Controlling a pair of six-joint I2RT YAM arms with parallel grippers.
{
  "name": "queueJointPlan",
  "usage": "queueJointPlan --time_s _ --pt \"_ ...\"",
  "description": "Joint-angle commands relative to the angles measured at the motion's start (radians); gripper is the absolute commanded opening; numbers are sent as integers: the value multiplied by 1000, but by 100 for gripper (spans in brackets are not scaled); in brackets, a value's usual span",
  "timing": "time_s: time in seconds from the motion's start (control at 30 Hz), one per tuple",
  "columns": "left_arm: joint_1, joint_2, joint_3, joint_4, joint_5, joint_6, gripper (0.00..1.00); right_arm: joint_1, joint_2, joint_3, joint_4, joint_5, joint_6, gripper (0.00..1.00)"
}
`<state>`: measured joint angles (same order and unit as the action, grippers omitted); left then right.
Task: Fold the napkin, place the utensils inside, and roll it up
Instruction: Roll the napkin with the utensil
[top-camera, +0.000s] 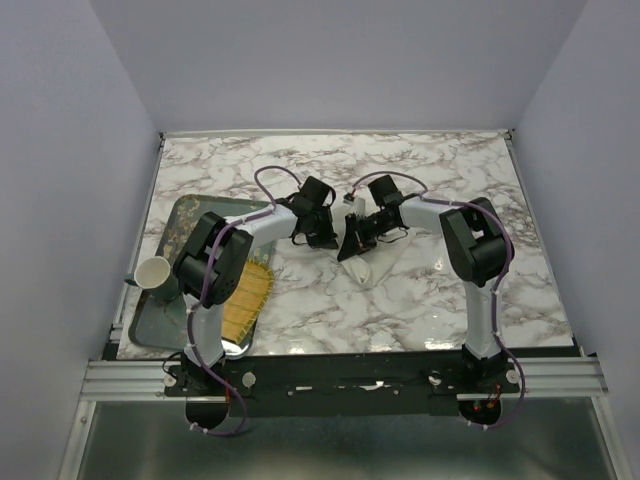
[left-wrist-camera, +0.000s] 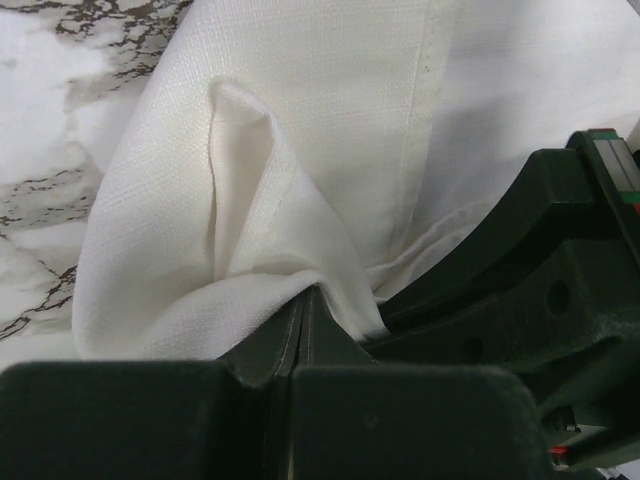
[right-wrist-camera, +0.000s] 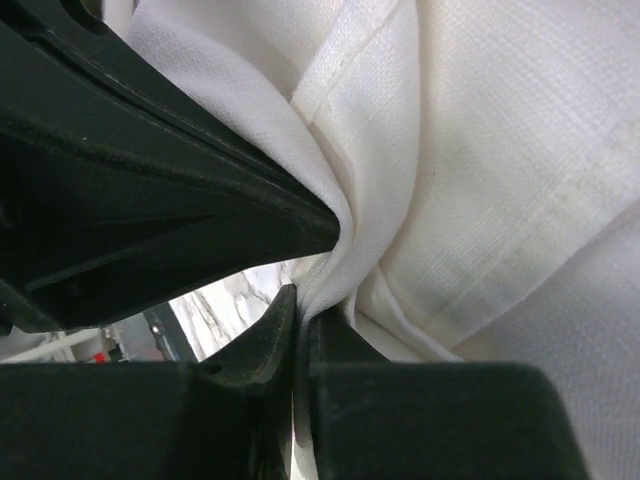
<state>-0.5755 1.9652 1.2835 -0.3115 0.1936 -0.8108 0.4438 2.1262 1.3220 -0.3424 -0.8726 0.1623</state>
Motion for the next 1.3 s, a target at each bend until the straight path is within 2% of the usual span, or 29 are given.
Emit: queueJointPlan --time_s 0.0,0.07,0.1,0.17,0.2,0.3,0.5,0.77,0.93,1.0,1.17,1.2,1.27 --pt "9 78 -30 -51 -82 4 0 -1 -61 51 -191 201 -76 22" --pt "11 89 -29 -58 -80 4 0 1 -109 87 -268 259 -98 27" --pt "9 90 -29 -58 -79 2 0 1 -124 92 -286 285 -101 34" --pt "9 101 -29 -60 -75 -1 0 10 -179 95 -325 354 -110 41" --pt "9 104 -27 -60 -74 -1 0 13 -199 86 -336 371 -124 48" --pt "11 110 -24 -63 -69 -1 0 38 -281 22 -333 444 -135 60" --pt "11 121 -12 -74 -65 -2 0 131 -425 -177 -201 596 -126 70" --pt "14 135 -6 -75 -60 -2 0 220 -468 -274 -147 790 -110 71" --pt "17 136 -4 -78 -54 -1 0 219 -465 -254 -158 866 -80 46" --pt "19 135 -7 -77 -56 2 0 219 -468 -245 -158 866 -81 41" --pt "26 135 -9 -81 -52 7 0 219 -465 -236 -159 857 -83 43" --pt "29 135 -9 -83 -54 9 0 217 -465 -234 -162 854 -84 47" --pt "32 135 -6 -84 -54 12 0 210 -466 -236 -161 847 -84 49"
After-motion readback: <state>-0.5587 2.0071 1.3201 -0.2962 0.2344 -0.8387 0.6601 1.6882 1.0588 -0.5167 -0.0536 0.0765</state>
